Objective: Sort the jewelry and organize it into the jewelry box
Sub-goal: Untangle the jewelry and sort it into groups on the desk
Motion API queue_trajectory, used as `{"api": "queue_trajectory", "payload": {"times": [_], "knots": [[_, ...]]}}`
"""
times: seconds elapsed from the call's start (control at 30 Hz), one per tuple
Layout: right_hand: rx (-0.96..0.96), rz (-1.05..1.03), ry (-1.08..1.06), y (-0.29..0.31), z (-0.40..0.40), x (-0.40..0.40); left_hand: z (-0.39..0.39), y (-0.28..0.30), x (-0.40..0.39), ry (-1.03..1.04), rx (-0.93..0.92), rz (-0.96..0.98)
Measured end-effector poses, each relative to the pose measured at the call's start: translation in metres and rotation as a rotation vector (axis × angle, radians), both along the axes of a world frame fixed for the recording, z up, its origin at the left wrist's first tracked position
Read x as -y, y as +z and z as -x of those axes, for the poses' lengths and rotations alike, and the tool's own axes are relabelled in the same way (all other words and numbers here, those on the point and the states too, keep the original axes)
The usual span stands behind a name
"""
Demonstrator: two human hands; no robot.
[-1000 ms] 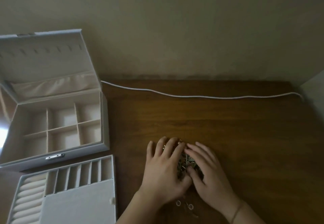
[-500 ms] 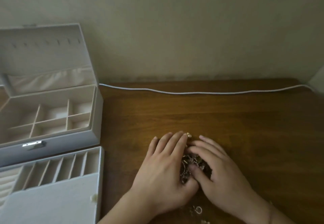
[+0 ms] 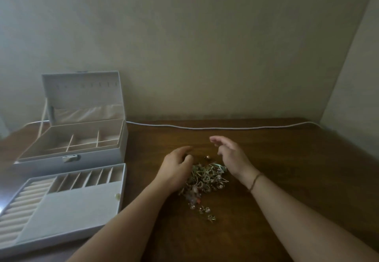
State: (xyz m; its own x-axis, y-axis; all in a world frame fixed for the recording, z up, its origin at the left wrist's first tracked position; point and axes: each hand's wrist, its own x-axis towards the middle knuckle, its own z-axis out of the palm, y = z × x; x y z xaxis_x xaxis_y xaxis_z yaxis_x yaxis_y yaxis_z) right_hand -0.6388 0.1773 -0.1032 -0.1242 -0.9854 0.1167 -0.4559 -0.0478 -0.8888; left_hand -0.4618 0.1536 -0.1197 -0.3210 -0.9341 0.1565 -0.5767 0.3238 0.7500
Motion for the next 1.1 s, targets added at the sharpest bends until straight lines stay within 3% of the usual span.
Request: {"api": "queue_trajectory", "payload": {"times": [0.17, 0.37, 0.63, 1.1], "knots": [[-0.301, -0.084, 0.189, -0.005, -0.010, 0.004, -0.002, 0.000, -0.009, -0.118, 0.120, 0.043], [-0.435, 0.013, 0.319, -0.008, -0.010, -0.050, -0.022, 0.003, -0.041, -0.237, 0.135, 0.019], [-0.521, -0.041, 0.350, -0.001, -0.017, -0.115, -0.041, 0.003, -0.093, -0.399, 0.095, 0.097], [-0.659, -0.118, 0.323, 0.020, -0.033, -0.084, -0.056, -0.003, -0.081, -0.225, -0.203, -0.057]]}}
